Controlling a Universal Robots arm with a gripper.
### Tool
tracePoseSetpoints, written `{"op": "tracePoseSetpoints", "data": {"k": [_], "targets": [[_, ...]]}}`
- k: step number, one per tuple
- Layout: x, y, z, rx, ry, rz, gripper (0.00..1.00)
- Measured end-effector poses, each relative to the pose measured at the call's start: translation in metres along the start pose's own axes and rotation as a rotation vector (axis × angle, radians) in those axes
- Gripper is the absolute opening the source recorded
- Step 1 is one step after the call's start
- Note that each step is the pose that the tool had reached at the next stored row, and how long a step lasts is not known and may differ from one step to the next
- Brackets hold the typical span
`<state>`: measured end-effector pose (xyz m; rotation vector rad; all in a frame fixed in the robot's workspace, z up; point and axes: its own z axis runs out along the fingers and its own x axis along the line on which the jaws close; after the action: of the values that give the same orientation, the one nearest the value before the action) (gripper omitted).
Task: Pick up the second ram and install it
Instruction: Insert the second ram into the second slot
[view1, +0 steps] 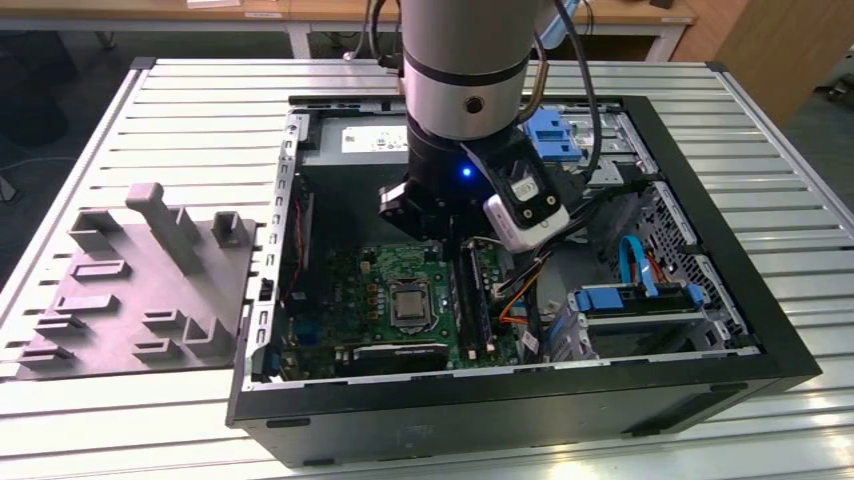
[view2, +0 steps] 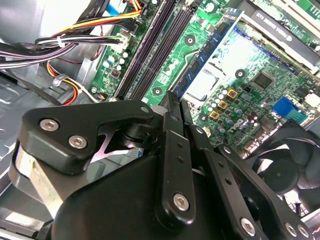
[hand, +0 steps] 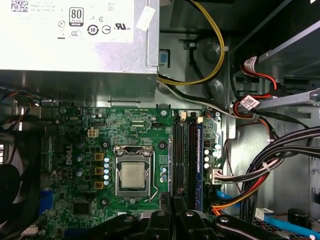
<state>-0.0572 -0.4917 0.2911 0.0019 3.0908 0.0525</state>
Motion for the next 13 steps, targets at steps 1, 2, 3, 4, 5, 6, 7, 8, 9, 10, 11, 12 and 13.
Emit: {"op": "tracePoseSetpoints", "data": {"k": [1,2,3,4,5,6,7,8,9,10,11,12,13], "targets": [[-0.0001,0.0000,0.0002,0.0000,0.0000,0.000,0.13],[-0.0002,0.0000,0.0003,0.0001,0.0000,0.000,0.13],[-0.0003,0.0000,0.0005,0.0001,0.0000,0.000,0.13],[-0.0005,-0.0001,0.0007,0.0002,0.0000,0.000,0.13],[-0.0008,0.0000,0.0010,0.0001,0.0000,0.000,0.13],[-0.0012,-0.0001,0.0014,0.0000,0.0000,0.000,0.13],[-0.0018,-0.0001,0.0018,0.0000,0.0000,0.000,0.13],[-0.0026,-0.0001,0.0022,0.0001,0.0000,0.000,0.13],[-0.0035,-0.0001,0.0028,0.0000,0.0000,0.000,0.13],[-0.0043,-0.0002,0.0036,0.0000,0.0000,0.000,0.13],[-0.0053,-0.0002,0.0044,0.0000,0.0000,0.000,0.13],[-0.0063,-0.0002,0.0051,0.0001,0.0000,0.000,0.13],[-0.0071,-0.0002,0.0058,0.0001,0.0000,0.000,0.13]]}}
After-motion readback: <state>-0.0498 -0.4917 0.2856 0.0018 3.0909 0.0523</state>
